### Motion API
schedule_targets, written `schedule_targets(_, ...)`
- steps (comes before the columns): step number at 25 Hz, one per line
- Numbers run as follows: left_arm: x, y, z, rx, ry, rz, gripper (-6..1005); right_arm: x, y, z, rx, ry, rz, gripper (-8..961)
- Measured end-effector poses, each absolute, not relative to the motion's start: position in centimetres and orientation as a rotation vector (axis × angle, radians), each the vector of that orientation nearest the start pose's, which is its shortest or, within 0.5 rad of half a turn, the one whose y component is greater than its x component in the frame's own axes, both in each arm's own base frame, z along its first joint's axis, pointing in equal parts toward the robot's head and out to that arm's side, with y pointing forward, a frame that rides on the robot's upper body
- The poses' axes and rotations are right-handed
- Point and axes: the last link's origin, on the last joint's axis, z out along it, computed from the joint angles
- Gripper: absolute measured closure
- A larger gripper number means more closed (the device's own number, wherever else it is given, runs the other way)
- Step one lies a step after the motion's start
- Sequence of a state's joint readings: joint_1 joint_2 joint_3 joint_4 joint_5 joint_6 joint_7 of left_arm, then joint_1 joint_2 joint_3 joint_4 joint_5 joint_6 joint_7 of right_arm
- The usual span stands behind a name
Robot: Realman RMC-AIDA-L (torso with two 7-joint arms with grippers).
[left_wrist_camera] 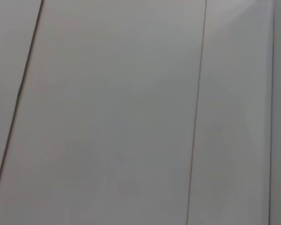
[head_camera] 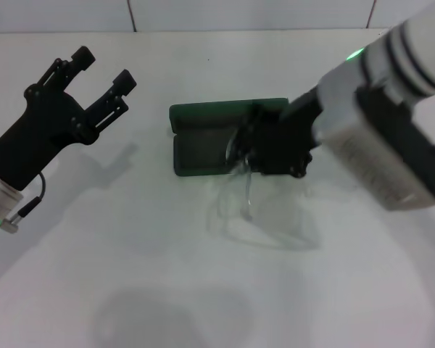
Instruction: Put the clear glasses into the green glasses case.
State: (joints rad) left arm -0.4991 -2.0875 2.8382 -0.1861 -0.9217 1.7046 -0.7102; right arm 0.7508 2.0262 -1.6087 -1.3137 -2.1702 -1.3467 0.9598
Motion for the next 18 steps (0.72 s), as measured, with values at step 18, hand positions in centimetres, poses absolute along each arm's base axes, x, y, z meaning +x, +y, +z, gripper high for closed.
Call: schedule_targets(18, -25.4, 30.2, -0.5, -2.133, -0.312, -1.331, 182, 15.7, 38.1, 6.0, -2.517, -0.299, 0.637, 838)
